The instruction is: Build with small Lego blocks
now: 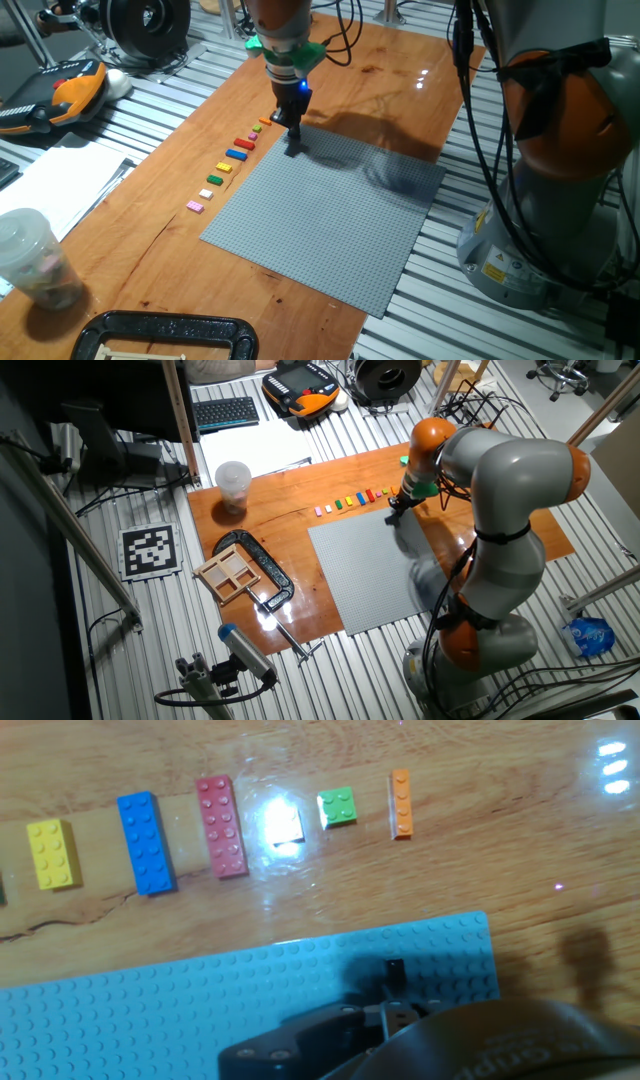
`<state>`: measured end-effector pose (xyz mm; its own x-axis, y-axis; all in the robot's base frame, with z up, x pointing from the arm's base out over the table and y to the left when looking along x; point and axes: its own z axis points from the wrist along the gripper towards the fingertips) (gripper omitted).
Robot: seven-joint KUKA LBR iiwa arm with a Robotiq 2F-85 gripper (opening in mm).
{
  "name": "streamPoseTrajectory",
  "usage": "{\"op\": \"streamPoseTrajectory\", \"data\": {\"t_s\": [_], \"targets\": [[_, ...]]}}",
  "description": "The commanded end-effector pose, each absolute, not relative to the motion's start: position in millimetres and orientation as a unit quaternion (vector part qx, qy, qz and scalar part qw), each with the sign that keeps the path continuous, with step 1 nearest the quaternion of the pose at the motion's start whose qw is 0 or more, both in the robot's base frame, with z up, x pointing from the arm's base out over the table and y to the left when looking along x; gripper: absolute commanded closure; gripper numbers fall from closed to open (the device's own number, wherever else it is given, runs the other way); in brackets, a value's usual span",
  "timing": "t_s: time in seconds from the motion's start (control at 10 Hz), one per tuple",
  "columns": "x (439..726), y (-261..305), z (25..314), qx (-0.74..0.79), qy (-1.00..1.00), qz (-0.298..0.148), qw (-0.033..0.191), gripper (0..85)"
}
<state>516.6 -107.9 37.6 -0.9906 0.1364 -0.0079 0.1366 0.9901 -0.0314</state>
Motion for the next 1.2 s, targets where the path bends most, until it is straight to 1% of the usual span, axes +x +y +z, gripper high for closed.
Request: {"op": "streamPoseTrajectory", "data": {"t_s": [0.0,0.2,0.4,0.7,0.8,0.9,1.1], "targets": [[517,-109,37,0.067,0.998,-0.016,0.003,85.0],[517,-110,35,0.066,0.998,-0.015,0.003,85.0],[516,-109,28,0.066,0.998,-0.012,0.009,85.0],[516,-109,28,0.066,0.998,-0.012,0.009,85.0],[516,-109,28,0.067,0.998,-0.010,0.006,85.0],[516,-108,34,0.074,0.997,-0.012,-0.001,85.0],[515,-107,42,0.075,0.997,-0.016,-0.004,85.0]]}}
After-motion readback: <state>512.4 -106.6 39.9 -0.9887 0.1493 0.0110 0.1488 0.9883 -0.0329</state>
